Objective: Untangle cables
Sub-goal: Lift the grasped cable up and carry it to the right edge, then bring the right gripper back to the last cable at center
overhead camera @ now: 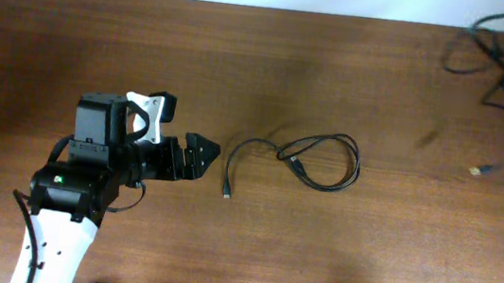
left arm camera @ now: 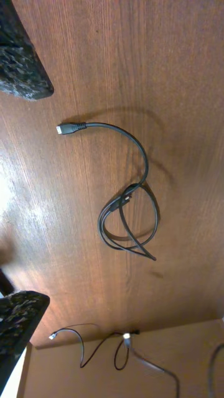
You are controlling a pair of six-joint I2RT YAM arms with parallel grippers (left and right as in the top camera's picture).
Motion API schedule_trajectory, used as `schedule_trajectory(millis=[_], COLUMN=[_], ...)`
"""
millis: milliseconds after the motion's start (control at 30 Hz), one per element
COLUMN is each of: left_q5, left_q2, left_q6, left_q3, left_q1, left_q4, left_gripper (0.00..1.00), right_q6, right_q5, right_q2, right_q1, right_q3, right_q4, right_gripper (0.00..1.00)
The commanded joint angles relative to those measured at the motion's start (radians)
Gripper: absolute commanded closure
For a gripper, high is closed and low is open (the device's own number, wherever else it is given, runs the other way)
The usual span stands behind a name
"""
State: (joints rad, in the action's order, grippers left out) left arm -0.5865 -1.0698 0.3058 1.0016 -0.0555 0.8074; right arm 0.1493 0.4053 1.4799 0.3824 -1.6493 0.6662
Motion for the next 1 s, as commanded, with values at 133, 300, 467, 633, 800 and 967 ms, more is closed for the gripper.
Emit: schedule_trajectory(millis=[133,300,467,633,800,967], left_q5=[-0.001,-0.002,-0.047,-0.080,-0.091,-0.098], left_q2=[0.002,0.002,0.002,0.002,0.002,0.002], left_q6=[-0.016,-0.015,-0.015,0.000,0.000,-0.001], left_q3=[0.008,0.008,0.008,0.008,0.008,0.008], left_q1=[0.003,0.003,0.003,0.003,0.003,0.003], left_q4=[-0.005,-0.005,-0.005,-0.001,0.005,0.021], left_gripper=[0.01,0.01,0.01,0.01,0.01,0.00], right_q6=[-0.011,-0.011,-0.011,-0.011,0.072,0.064], right_q5=[-0.131,-0.225,-0.313,-0.388,-0.130,0.346], right_q2=[0.010,0.116,0.228,0.296,0.296,0.296], right_q1=[0.283,0.391,0.477,0.542,0.540,0.430], right_q3=[-0.008,-0.008,-0.008,-0.008,-0.008,0.000], right_q4=[0.000,0.010,0.018,0.003,0.016,0.099], right_gripper=[0.96,0.96,0.96,0.96,0.01,0.01])
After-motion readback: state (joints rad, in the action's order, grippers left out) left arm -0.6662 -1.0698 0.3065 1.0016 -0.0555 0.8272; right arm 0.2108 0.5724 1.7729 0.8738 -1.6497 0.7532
